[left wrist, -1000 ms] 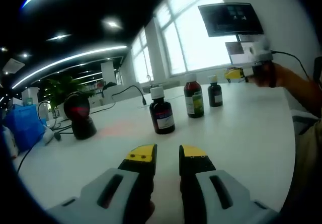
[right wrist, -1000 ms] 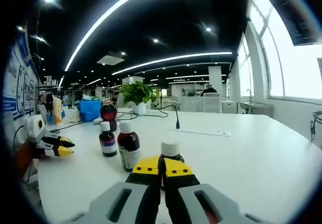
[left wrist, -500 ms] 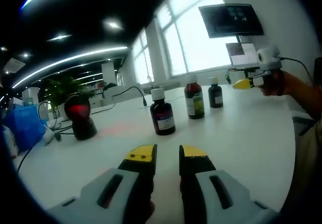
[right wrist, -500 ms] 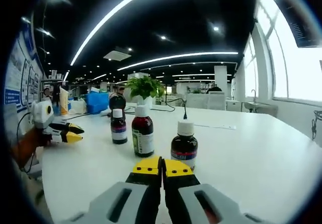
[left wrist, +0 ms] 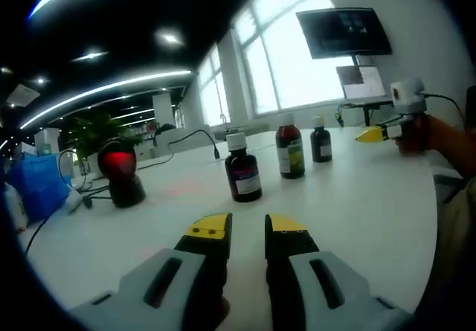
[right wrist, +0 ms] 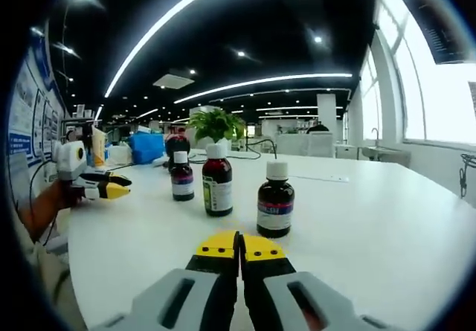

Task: Rotate the medicine bottle to make it face forward pick up the medicine bottle inspect the drug traceability code place the medicine on the table

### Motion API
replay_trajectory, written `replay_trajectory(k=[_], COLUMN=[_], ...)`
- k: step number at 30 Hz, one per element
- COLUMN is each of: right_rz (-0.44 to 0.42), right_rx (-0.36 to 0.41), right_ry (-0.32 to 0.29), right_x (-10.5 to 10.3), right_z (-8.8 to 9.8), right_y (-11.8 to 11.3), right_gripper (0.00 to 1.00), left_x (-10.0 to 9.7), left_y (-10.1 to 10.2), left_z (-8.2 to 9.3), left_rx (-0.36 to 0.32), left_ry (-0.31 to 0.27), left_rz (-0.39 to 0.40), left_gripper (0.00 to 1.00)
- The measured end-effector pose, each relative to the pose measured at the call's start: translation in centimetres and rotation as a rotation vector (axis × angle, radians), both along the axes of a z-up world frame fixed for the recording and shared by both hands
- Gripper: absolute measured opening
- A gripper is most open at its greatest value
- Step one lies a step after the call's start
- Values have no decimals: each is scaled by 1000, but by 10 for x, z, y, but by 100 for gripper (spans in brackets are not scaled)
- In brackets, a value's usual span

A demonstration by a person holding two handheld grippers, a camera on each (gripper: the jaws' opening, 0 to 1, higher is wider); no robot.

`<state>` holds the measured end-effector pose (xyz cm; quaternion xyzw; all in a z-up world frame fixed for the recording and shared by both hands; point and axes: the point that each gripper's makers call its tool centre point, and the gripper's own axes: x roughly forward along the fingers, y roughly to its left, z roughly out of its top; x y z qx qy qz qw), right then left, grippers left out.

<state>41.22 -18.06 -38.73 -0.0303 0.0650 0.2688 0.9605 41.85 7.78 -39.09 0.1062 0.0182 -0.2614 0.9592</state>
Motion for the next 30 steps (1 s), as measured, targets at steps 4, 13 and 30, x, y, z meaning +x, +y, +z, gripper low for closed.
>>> replay_trajectory(k=[4,13,30], right_rz=[7,44,60], right_rx=[10,-9,40], right_ry=[-10,-38,-7], right_x=[-4,-7,0], right_z=[0,-2,-3], right_y=[2,2,-4], right_gripper=[0,0,0], left_x=[0,0,-3], left_y=[0,-1,-3], left_z=[1,0,0], left_rx=[-3,5,18], left_ry=[-6,-6,-5], left_rz=[1,-2,2], left_gripper=[10,10,10])
